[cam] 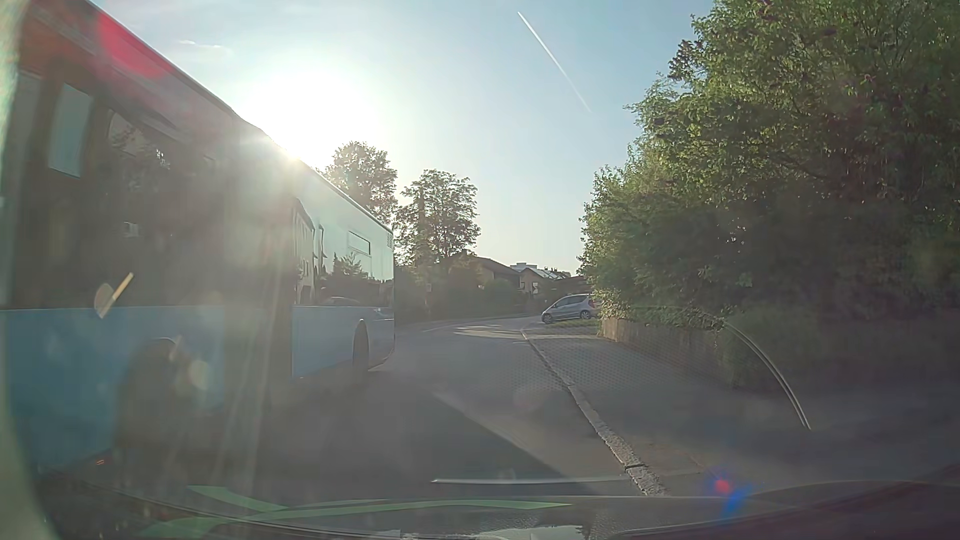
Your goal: Follow the waypoints while adhering to traffic rules and regulations
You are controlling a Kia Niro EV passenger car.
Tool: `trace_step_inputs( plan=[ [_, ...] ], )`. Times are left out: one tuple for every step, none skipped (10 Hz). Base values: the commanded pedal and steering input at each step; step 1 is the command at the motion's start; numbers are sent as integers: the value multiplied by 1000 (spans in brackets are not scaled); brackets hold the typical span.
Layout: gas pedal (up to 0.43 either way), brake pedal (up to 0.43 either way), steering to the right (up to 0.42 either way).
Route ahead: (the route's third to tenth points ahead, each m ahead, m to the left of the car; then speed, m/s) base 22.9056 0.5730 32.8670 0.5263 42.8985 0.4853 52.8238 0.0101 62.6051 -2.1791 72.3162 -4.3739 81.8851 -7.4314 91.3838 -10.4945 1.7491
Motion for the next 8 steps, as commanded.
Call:
trace_step_inputs(
  plan=[
    [0, 6, -39],
    [0, 6, -39],
    [0, 0, -39],
    [0, 0, -39],
    [0, 0, -39],
    [0, 0, -39],
    [0, 0, -39],
    [0, 0, -39]
  ],
)
